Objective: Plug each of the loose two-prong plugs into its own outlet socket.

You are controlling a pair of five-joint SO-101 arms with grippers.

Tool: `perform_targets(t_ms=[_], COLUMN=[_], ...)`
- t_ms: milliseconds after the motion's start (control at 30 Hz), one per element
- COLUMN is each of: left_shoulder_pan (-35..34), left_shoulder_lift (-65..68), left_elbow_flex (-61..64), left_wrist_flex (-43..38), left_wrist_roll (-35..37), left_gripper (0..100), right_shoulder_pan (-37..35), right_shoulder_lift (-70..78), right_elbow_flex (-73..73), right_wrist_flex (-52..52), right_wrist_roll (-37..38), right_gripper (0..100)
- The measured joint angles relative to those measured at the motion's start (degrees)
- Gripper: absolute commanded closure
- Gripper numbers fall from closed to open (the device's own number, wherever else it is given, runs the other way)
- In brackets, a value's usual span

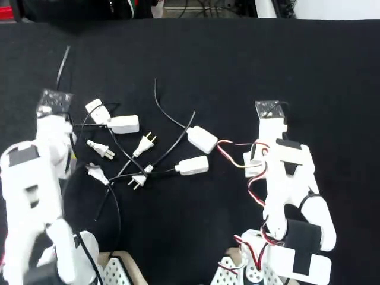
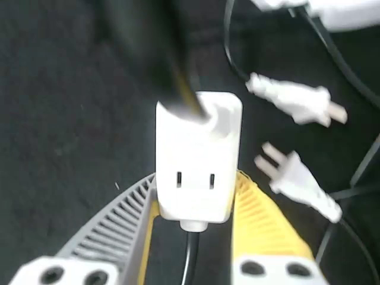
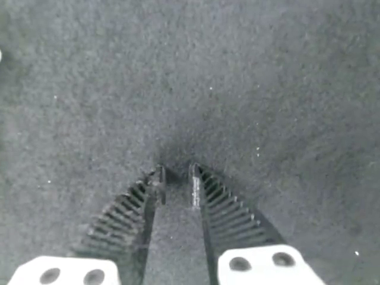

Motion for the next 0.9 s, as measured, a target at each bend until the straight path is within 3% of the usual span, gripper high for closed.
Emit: perform_targets(t_ms=[400, 900], left_shoulder_pan=[8.18, 5.98], left_shoulder_lift=[36.48, 60.13], left_elbow_flex=[-33.76, -60.57], left_wrist_flex=[2.20, 3.08], left_wrist_roll=[2.90, 2.99], left_gripper=[97, 95], right_shoulder_pan=[0.00, 0.00], right_shoulder_lift=[0.00, 0.00], right_elbow_flex=[0.00, 0.00], right_wrist_flex=[0.00, 0.00], right_wrist_roll=[0.00, 0.00], right_gripper=[91.7, 91.7])
